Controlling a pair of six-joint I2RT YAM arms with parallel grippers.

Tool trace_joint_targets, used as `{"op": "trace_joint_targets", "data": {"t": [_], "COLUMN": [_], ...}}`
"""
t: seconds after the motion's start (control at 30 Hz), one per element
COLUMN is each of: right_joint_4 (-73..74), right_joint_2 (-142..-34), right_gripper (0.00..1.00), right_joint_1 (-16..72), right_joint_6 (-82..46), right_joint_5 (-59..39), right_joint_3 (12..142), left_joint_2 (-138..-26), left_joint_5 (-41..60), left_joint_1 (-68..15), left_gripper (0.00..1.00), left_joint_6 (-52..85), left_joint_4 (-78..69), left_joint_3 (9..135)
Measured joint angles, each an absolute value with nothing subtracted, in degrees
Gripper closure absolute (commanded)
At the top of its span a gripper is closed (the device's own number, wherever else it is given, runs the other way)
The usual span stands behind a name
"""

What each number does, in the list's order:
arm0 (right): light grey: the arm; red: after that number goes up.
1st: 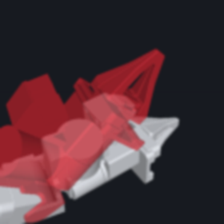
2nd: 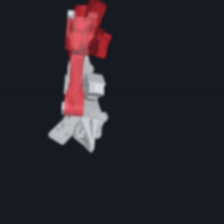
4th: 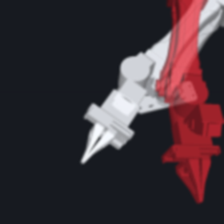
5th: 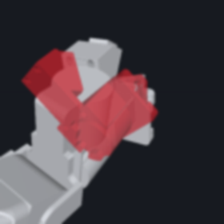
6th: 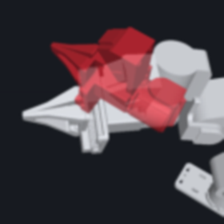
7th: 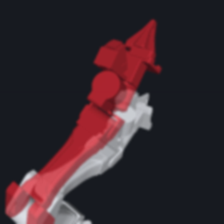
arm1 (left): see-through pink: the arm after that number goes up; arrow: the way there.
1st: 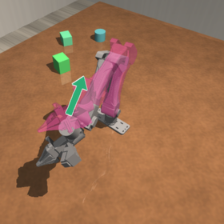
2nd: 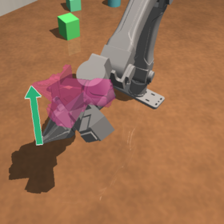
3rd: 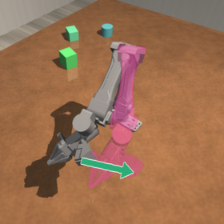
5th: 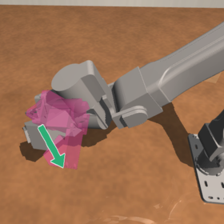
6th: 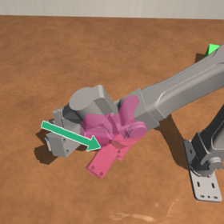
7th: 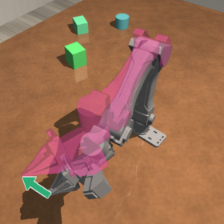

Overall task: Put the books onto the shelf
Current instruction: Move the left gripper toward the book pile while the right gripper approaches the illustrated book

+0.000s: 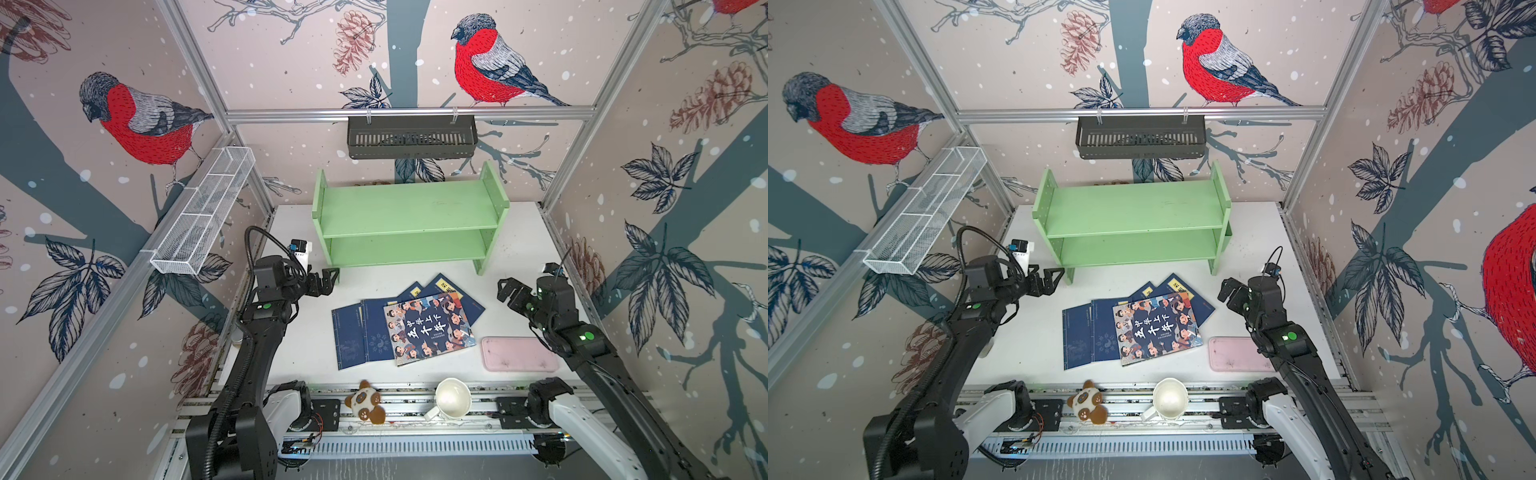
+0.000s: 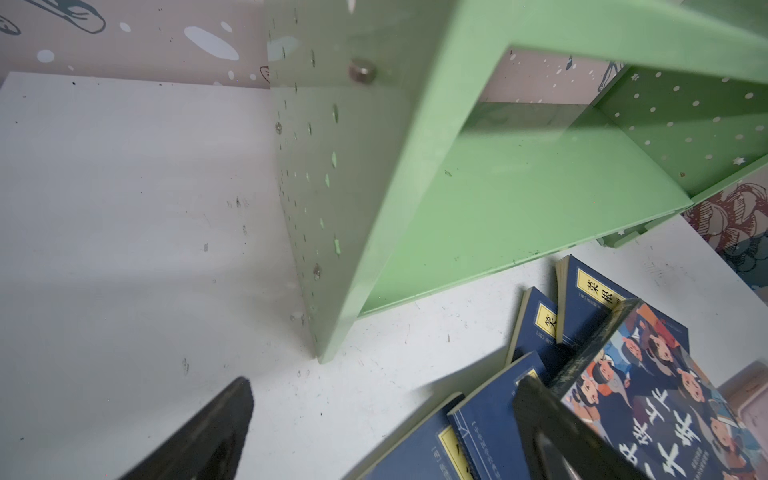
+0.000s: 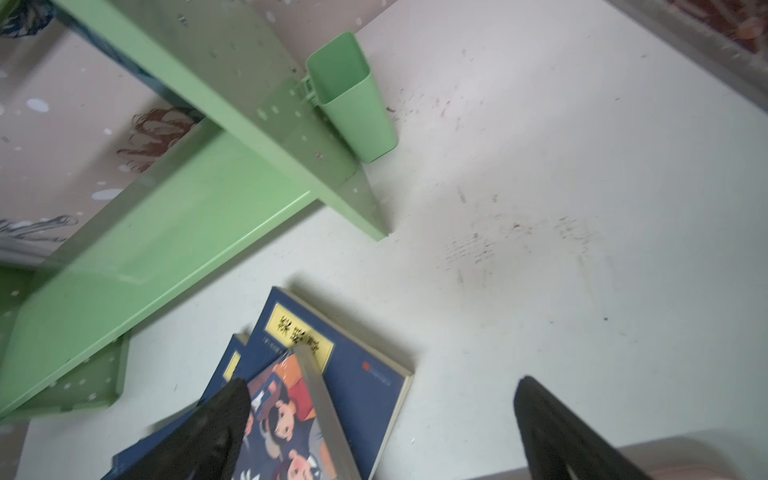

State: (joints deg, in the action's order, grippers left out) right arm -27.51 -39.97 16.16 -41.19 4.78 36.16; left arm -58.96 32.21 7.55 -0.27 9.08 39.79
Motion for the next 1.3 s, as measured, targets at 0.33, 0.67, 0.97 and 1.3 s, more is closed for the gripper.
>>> {"op": "trace_joint_targets", "data": {"t": [0.33,0.67,0.97,1.3], "right_joint_4": [-33.15,-36.60,-37.36,-35.07], "right_joint_2": [-43.75,-43.16,-42.28,-40.69], "right_gripper": [0.00,0.00,0.00,0.00], "right_joint_1": [23.49,25.91,28.60,30.74], "right_joint_6": [-44.93,-48.29,-52.14,-55.35], "right_joint_5": [-4.56,-12.80,-17.52,-22.04], "right_joint_3": [39.66,38.65,33.61,27.46], "left_joint_2": [-55.66,-54.46,-55.46,-53.60], "left_joint_5": [34.85,40.51,45.25,46.30], "left_joint_1": [7.44,7.40,4.32,-4.73], "left_gripper": [0.03,0.06,0.07,0.06], "left_joint_6": [9.41,19.84,24.01,24.03], "left_joint_4": [21.43,23.73,23.42,19.75], "left_joint_3": [48.21,48.66,42.92,38.06]}}
